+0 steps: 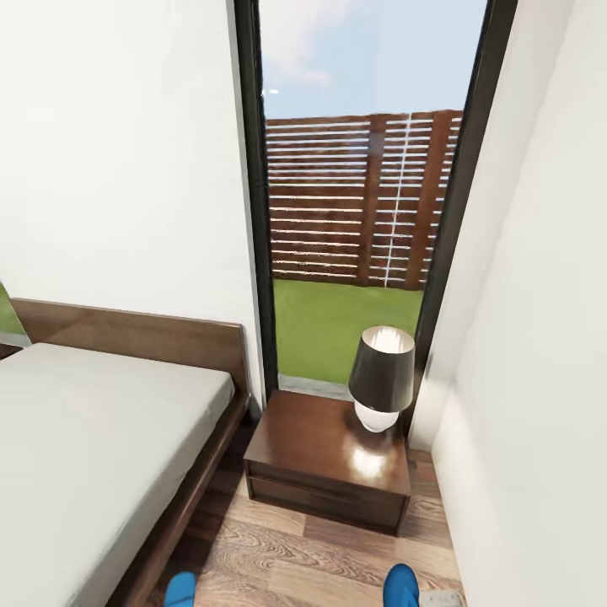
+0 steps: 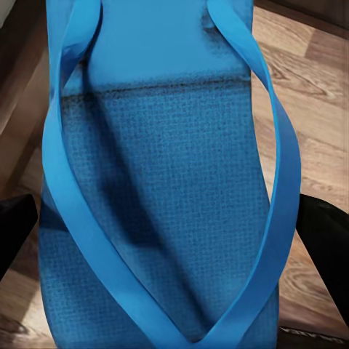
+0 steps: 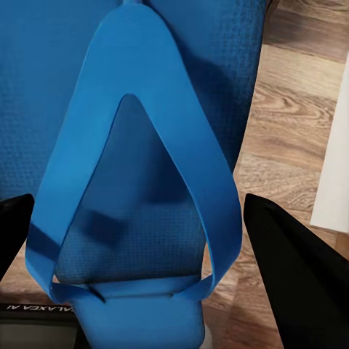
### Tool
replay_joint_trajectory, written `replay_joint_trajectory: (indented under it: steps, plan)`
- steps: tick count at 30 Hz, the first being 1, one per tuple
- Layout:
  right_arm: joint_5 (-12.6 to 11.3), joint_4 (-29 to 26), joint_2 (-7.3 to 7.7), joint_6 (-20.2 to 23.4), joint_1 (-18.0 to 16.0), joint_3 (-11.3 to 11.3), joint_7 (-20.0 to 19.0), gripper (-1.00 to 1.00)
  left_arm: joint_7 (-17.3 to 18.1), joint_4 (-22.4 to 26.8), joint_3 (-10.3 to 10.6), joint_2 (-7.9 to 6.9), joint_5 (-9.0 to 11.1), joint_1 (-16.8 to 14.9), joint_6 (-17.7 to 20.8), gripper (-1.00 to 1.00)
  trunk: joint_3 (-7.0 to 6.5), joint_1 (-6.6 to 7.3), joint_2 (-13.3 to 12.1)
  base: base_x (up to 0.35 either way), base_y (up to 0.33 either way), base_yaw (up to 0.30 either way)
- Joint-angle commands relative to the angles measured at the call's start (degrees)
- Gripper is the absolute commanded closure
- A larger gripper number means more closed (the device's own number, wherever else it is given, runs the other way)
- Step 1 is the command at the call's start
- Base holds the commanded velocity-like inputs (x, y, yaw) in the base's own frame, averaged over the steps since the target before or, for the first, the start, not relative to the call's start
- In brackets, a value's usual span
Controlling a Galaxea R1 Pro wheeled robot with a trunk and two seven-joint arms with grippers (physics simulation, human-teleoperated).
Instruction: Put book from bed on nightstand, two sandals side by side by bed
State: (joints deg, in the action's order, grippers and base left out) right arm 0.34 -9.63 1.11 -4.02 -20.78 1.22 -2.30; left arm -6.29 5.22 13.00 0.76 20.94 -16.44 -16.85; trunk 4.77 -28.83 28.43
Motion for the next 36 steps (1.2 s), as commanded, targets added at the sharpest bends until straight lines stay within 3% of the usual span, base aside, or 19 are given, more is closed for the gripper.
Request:
replay_joint_trajectory:
  steps: [1, 12, 22, 36]
  plan:
    - [0.0, 0.1, 0.03, -0.2, -0.1, 0.1, -0.2, 1.00, -0.3, 0.0, 0.5, 0.05, 0.3, 0.0, -0.2, 1.00, 0.11, -0.02, 0.1, 0.000, 0.000, 0.002]
    - [-0.1, 0.1, 0.00, -0.2, -0.1, 0.1, -0.2, 1.00, -0.3, 0.0, 0.5, 0.98, 0.4, 0.0, -0.2, 1.00, 0.11, -0.02, 0.1, -0.089, -0.050, 0.001]
    - [0.0, 0.3, -1.16, -0.2, -0.1, 0.1, -0.2, 1.00, -0.3, 0.0, 0.6, 1.10, 0.4, 0.0, -0.2, 1.00, 0.11, -0.02, 0.1, -0.017, -0.074, 0.007]
    - [0.1, 0.8, -1.37, -0.2, -0.1, 0.5, -0.1, 1.00, -0.3, 0.0, 0.6, 1.09, 0.4, 0.0, -0.2, 1.00, 0.11, -0.02, 0.1, -0.001, -0.054, 0.237]
